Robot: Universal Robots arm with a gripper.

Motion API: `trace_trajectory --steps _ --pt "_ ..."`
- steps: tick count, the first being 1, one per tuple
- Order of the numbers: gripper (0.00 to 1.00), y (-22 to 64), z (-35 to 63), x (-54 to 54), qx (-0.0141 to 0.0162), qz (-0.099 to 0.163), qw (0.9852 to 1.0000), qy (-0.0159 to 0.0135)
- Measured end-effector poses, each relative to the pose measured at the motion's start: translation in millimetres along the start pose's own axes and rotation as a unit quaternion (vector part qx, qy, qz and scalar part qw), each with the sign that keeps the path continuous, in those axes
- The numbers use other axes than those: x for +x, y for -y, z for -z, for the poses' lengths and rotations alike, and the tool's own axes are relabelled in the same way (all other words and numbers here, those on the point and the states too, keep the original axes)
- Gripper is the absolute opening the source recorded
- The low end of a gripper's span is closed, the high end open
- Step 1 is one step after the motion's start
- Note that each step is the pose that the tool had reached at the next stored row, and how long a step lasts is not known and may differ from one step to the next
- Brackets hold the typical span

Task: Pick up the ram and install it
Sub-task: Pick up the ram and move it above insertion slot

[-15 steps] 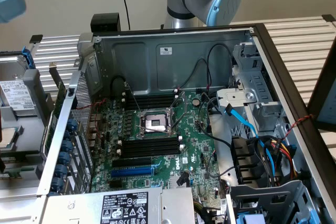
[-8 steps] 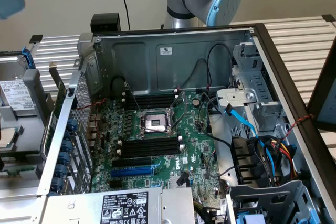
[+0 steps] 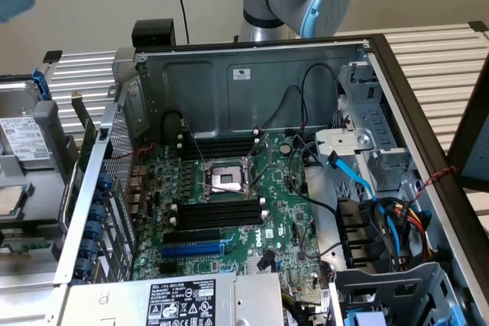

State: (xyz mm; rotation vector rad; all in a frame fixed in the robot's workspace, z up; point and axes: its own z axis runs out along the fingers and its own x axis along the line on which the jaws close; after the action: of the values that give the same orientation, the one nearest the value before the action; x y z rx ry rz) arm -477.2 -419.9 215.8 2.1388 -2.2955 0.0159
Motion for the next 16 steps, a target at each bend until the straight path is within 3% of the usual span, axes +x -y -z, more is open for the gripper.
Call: trace_trajectory --steps 16 --pt "0.12 0.0 8.5 -0.1 0.0005 0.0 1.0 -0.0077"
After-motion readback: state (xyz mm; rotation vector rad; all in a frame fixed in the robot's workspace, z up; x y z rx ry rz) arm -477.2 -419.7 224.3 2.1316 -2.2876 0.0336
